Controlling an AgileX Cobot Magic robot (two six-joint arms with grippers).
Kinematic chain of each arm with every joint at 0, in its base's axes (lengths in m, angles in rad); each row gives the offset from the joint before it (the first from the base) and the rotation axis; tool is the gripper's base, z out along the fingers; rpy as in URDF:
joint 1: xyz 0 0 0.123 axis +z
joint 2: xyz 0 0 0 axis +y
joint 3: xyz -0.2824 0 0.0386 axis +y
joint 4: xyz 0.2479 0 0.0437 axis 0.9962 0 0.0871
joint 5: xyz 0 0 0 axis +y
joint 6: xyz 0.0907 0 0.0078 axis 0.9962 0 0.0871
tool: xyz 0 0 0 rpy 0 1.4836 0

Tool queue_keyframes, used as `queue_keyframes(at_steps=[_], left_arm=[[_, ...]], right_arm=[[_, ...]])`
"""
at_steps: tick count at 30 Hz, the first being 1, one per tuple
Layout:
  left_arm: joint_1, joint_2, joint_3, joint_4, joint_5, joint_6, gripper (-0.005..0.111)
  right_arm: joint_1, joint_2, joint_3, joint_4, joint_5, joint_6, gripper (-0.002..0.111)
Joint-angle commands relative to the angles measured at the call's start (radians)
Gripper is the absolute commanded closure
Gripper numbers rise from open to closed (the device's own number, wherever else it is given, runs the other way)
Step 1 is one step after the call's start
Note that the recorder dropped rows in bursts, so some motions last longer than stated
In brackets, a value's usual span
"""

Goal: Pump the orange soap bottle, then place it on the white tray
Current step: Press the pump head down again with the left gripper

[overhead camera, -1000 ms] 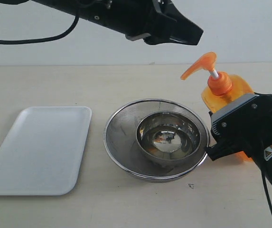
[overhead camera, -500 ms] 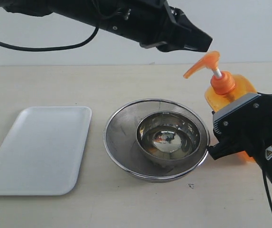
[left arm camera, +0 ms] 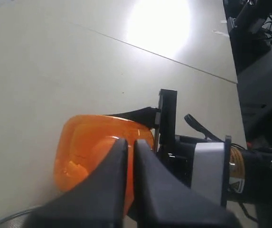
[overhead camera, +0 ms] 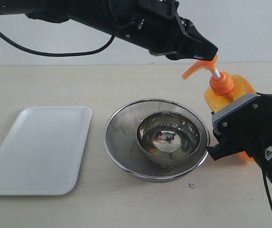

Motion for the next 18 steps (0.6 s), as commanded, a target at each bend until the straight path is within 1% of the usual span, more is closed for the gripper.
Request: queue_keyframes(at_steps=[1, 6, 11, 18], left_arm=[[-0.012, 0.032, -0.004, 0.003, 0.004, -0.011, 0.102], [-0.049, 0.094, -0.004, 0.005, 0.001, -0.003, 0.102], [-0.052, 0.125, -0.001, 0.045, 0.010, -0.005, 0.102], [-0.052, 0.158, -0.001, 0.048, 0.008, -0.016, 0.102]], right_arm=[[-0.001, -0.004, -0.001, -0.016, -0.002, 0.009, 0.108], [-0.001, -0.004, -0.001, -0.027, -0.002, 0.009, 0.108], [-0.001, -0.004, -0.001, -0.054, -0.002, 0.013, 0.108], [-0.001, -0.004, -0.001, -0.091, -0.002, 0.027, 0.108]])
